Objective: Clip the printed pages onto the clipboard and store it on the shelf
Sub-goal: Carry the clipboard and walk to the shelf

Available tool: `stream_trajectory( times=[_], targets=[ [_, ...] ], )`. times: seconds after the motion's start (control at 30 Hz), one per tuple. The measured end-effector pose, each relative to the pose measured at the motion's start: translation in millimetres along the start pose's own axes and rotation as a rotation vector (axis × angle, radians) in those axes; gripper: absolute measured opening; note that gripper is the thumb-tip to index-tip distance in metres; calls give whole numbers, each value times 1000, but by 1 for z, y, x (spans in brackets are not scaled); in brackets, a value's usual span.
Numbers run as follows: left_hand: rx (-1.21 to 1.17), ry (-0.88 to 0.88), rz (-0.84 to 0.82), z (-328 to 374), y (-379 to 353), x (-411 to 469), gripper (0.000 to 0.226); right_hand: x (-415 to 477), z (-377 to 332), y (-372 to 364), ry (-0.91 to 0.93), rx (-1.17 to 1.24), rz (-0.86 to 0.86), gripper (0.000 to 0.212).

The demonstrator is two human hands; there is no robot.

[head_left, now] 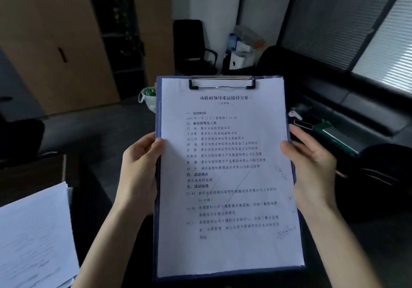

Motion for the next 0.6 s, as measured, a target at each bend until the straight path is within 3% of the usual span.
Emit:
stream_trajectory(
  times=[0.33,0.6],
  targets=[
    [48,27,380,-16,46,114,32,153,105,-127,-196,32,-251,36],
    [31,15,537,-20,107,201,31,219,187,-249,-264,32,-401,35]
  ],
)
Point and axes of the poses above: each hand's wrist, its own x-axis towards the middle knuckle, its own y-axis out of the back of the hand, z = x × y, the point moved 10 cm from there along x, towards the middle knuckle, and after that the axes turned 15 degrees about x, right-handed, at the moved point
